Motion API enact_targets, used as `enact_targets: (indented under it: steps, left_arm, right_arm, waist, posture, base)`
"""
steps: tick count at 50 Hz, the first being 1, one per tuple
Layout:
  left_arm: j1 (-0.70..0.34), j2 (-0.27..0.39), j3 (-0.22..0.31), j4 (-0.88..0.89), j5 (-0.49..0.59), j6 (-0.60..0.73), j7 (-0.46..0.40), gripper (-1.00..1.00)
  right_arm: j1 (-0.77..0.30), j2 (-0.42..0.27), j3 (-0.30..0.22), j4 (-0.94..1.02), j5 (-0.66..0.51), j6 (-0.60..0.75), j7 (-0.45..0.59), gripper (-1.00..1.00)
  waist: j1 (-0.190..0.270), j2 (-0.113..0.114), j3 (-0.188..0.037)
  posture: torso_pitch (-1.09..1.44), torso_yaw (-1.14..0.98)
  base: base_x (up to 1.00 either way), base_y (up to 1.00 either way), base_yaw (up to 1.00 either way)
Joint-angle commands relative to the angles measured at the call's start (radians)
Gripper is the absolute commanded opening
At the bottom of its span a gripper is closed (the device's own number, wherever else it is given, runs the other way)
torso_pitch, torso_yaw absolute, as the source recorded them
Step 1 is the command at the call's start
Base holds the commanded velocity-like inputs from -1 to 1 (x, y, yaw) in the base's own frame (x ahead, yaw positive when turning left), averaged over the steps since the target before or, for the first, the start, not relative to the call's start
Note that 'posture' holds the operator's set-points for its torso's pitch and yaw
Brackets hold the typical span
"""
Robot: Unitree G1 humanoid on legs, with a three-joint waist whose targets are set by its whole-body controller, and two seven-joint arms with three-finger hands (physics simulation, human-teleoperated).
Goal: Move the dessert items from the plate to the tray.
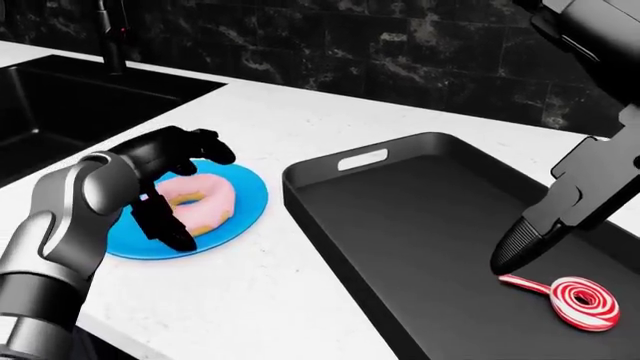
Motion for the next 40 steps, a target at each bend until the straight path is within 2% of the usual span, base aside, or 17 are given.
enact_targets:
  steps: [1, 6, 16, 33, 40]
  left_arm:
    - [-0.038, 0.011, 0.01, -0.038, -0.004, -0.01, 0.019, 0.41]
    - [-0.035, 0.008, 0.007, -0.026, -0.002, -0.015, 0.025, 0.38]
    - [-0.016, 0.003, 0.002, -0.042, 0.007, -0.024, 0.026, 0.11]
    - [0.004, -0.001, -0.002, -0.025, 0.027, -0.055, 0.048, 0.04]
    - [0.022, -0.005, -0.002, -0.041, 0.03, -0.057, 0.046, -0.22]
  right_arm:
    - [-0.028, -0.01, -0.012, -0.007, -0.006, -0.008, -0.015, 1.0]
    - [-0.03, -0.012, -0.017, -0.001, 0.0, -0.011, -0.019, 1.0]
    - [-0.035, -0.017, -0.013, -0.005, 0.0, -0.002, -0.019, 1.0]
    - [-0.048, -0.022, -0.012, 0.003, 0.0, 0.0, -0.015, 1.0]
    - [-0.044, -0.021, -0.014, 0.0, -0.001, -0.001, -0.016, 1.0]
  waist:
    - [0.0, -0.001, -0.011]
    - [0.0, -0.001, -0.011]
    - [-0.001, 0.0, -0.013]
    - [-0.001, 0.001, -0.012]
    - [-0.001, 0.003, -0.014]
  posture:
    - [-0.41, 0.49]
    - [-0.41, 0.49]
    - [-0.41, 0.49]
    - [-0.41, 0.49]
    - [-0.41, 0.49]
  base:
    - [0.0, 0.0, 0.0]
    - [0.0, 0.0, 0.0]
    - [0.0, 0.0, 0.0]
    - [0.0, 0.0, 0.0]
    - [0.0, 0.0, 0.0]
